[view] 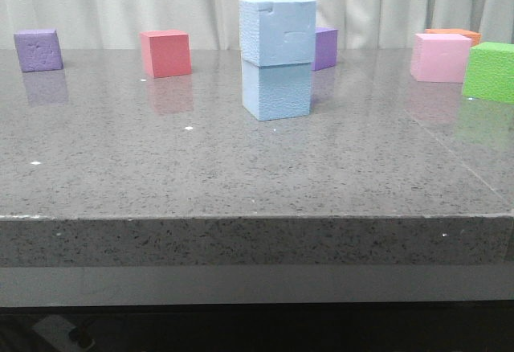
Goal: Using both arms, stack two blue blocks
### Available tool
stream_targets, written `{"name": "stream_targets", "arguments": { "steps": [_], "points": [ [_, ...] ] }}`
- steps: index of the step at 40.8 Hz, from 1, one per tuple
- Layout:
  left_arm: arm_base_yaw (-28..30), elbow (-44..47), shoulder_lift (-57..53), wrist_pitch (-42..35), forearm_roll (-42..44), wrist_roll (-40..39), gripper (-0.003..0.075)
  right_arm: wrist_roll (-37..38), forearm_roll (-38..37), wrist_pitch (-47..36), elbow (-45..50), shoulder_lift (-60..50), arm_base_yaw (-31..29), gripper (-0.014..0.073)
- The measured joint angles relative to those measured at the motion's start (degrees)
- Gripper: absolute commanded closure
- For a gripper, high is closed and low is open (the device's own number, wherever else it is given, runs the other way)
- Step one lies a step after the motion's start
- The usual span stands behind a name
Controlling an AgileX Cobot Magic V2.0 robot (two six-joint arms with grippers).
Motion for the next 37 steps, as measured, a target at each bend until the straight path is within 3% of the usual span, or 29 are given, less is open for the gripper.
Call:
{"name": "stream_targets", "arguments": {
  "steps": [15, 19, 28, 37],
  "points": [
    [30.2, 16.7, -19.9, -7.1, -14.3, 0.0, 0.0741, 0.0, 0.0, 0.0, 0.0, 0.0, 0.0, 0.0713],
    [34.6, 21.2, -25.8, -10.3, -15.3, 0.0, 0.0741, 0.0, 0.0, 0.0, 0.0, 0.0, 0.0, 0.0713],
    [37.0, 28.1, -34.1, -16.6, -16.6, 2.2, 0.0741, 0.0, 0.0, 0.0, 0.0, 0.0, 0.0, 0.0713],
    [34.7, 36.8, -36.1, -28.8, -21.7, 15.3, 0.0741, 0.0, 0.0, 0.0, 0.0, 0.0, 0.0, 0.0713]
  ]
}}
